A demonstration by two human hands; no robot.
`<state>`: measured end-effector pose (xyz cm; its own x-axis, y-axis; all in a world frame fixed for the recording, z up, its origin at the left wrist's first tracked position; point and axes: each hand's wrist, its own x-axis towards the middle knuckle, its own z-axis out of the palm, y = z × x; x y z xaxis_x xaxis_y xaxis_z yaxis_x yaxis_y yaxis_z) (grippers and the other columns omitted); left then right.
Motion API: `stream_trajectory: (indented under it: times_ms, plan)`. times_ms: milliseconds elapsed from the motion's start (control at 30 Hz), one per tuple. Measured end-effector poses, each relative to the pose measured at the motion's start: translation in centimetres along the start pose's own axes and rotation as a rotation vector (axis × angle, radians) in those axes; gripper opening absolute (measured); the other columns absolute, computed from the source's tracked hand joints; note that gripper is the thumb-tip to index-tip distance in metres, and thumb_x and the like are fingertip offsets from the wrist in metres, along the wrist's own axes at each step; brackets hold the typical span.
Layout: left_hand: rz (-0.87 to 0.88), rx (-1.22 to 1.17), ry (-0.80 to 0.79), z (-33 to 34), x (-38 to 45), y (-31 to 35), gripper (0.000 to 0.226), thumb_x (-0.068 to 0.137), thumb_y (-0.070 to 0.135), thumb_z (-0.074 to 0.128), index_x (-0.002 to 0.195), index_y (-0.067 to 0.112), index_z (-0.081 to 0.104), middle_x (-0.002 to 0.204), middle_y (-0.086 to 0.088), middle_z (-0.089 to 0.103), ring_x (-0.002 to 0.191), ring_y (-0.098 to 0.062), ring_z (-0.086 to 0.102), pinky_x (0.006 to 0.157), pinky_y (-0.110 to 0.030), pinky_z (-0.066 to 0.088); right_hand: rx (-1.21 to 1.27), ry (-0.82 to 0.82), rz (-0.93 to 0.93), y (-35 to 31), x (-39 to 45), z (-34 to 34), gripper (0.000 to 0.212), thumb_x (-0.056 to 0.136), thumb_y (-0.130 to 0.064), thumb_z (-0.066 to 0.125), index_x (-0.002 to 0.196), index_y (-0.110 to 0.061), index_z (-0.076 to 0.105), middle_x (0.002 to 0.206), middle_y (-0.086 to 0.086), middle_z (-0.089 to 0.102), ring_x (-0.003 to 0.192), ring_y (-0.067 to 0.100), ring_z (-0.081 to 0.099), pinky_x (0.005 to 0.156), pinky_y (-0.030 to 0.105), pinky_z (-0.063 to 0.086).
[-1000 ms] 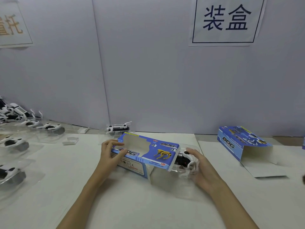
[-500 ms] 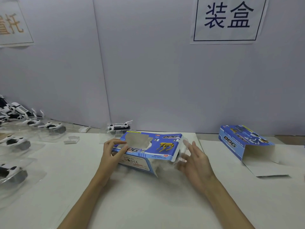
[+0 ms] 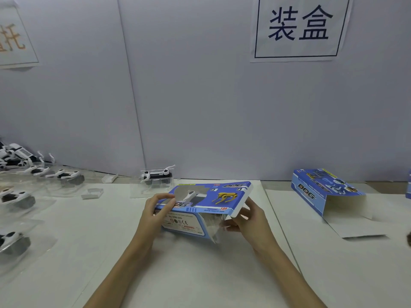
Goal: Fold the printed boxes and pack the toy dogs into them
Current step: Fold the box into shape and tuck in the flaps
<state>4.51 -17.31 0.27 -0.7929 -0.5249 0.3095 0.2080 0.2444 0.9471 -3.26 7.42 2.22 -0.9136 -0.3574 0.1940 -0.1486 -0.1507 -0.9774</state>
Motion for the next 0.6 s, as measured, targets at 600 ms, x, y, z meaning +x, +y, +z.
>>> stream_trajectory:
  times_ms: [600]
  plan:
    - [0.515, 0.446, 0.011, 4.9, -2.2, 0.3, 0.094, 0.066, 0.072, 0.084, 0.142, 0.039, 0.041, 0.140, 0.017, 0.042, 0.132, -0.012, 0.043, 0.108, -0.040, 0.046, 0.026, 0.265, -0.341, -1.9, -0.6, 0.4, 0.032, 0.092, -0.030, 0.075, 0.117, -0.028, 0.056, 0.098, -0.015, 0.073, 0.080, 0.004, 0.068, 0.066, 0.016, 0.051]
